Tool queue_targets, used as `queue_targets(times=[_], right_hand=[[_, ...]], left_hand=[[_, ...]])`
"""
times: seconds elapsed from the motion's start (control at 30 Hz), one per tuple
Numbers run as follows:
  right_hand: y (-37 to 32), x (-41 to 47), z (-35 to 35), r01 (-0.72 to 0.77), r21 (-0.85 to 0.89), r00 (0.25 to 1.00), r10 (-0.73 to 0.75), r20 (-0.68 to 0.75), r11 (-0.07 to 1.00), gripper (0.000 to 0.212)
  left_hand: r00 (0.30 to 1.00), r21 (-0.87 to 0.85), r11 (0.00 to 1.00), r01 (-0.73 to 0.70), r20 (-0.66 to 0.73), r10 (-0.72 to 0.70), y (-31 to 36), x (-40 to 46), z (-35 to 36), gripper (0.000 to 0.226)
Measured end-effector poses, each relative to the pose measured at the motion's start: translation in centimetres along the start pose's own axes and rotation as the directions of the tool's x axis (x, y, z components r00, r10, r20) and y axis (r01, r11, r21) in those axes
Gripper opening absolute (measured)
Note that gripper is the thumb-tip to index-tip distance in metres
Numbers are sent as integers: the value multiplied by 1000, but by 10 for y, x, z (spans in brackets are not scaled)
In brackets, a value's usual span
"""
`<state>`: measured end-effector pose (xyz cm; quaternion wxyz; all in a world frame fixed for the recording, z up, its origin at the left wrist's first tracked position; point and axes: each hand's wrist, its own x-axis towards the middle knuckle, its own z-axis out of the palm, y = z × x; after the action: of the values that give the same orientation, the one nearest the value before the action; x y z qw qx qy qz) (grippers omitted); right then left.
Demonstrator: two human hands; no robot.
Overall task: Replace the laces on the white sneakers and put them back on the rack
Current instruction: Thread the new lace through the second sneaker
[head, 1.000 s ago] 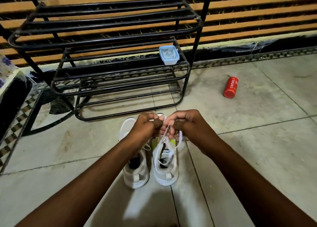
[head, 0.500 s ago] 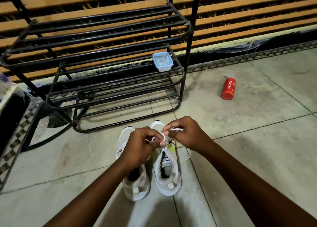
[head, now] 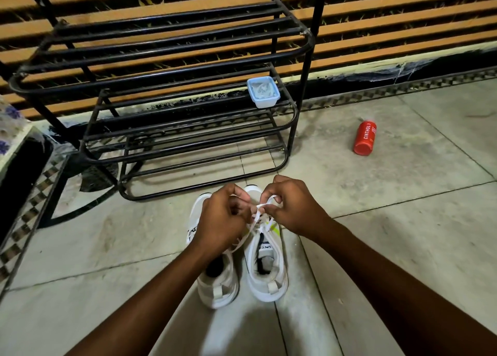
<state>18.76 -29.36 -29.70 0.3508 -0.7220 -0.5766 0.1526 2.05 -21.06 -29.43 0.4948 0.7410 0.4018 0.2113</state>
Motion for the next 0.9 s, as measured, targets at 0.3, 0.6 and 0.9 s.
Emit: queue_targets(times=[0.3, 0.6, 0.9], right_hand=[[0, -9, 9, 146, -84, 986, -152, -70, 986, 7], [8, -21, 7, 64, 44, 985, -56, -162, 997, 13], [5, -34, 4, -25, 188, 970, 69, -235, 982, 16]], left_hand=[[957, -222, 961, 167, 270, -104, 5, 6, -6, 22], [994, -246, 963, 106, 35, -101, 8, 2, -26, 10], [987, 200, 980, 12, -156, 20, -6, -7, -39, 18]])
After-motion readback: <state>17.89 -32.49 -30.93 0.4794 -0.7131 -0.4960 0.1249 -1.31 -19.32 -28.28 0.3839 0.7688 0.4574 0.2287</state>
